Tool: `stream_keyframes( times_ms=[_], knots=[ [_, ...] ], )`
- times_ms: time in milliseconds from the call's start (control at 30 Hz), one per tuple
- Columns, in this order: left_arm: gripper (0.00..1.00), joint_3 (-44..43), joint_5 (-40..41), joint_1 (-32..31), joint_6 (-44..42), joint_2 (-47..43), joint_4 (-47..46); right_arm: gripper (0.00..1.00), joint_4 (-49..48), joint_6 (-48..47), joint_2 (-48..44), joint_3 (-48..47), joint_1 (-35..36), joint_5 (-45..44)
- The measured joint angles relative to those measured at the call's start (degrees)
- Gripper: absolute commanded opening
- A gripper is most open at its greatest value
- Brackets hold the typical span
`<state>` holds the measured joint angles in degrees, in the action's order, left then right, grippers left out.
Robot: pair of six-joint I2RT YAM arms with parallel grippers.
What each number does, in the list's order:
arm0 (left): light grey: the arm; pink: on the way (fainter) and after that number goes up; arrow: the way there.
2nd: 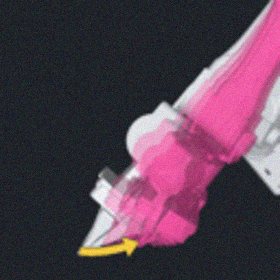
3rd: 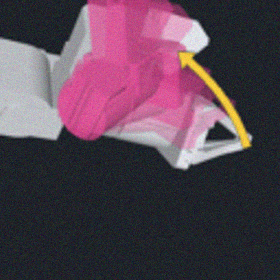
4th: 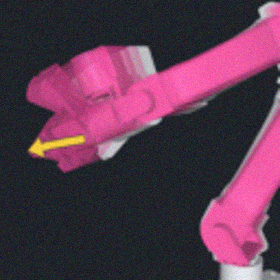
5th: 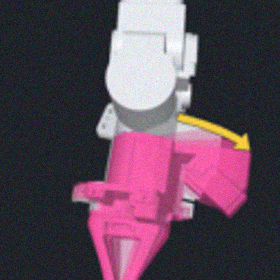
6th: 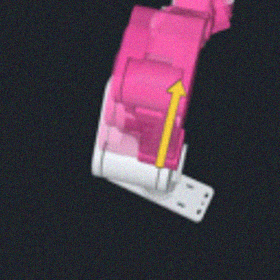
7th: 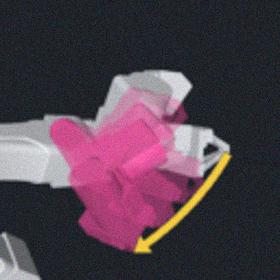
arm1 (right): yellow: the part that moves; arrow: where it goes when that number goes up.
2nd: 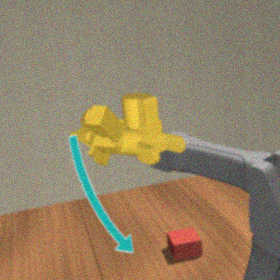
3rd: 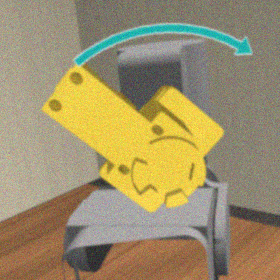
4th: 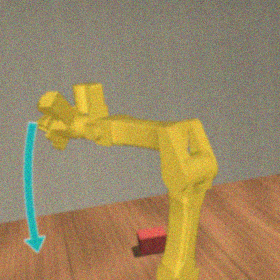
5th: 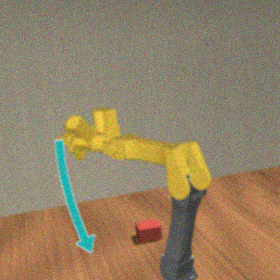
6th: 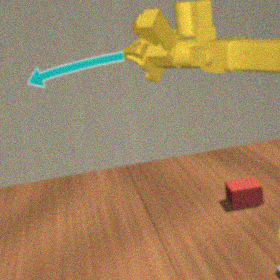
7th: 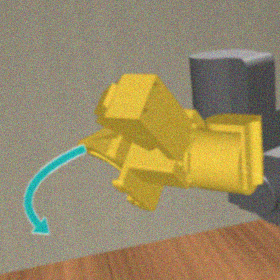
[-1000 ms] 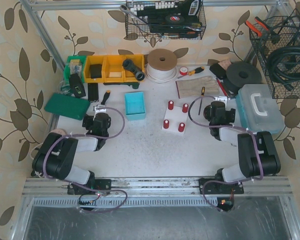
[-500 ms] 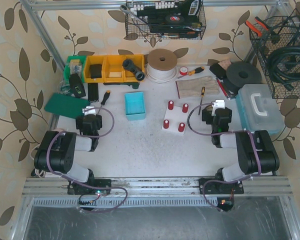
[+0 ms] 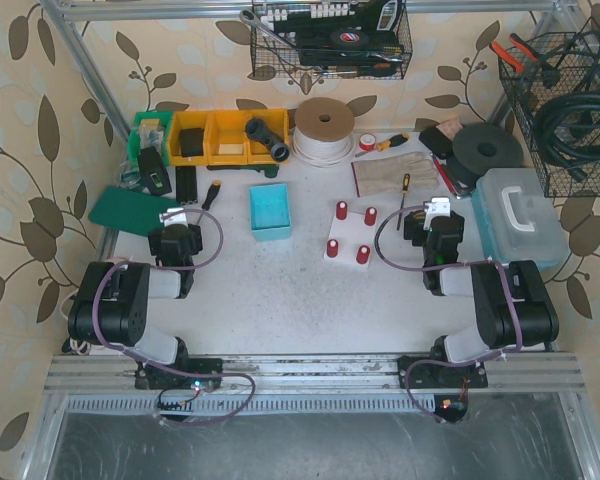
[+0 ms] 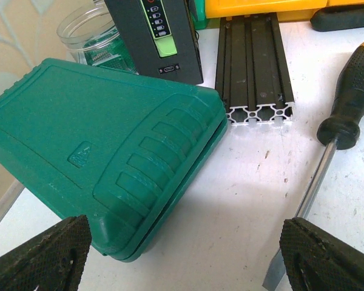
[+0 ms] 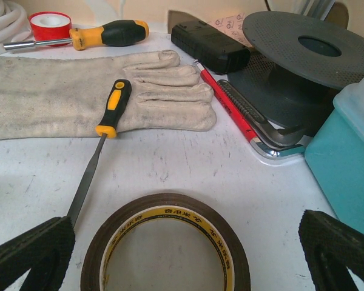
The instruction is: Install the large spring
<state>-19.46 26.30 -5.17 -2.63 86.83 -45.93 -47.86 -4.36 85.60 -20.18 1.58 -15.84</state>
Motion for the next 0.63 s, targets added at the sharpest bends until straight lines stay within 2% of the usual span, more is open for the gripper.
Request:
stream_keyframes(
  times_ms=[633],
  knots=[
    [0.88,0.0,-0.94,0.0,0.04,0.0,0.42,1.0,0.0,0.0,0.0,0.0,0.0,0.02]
  ],
)
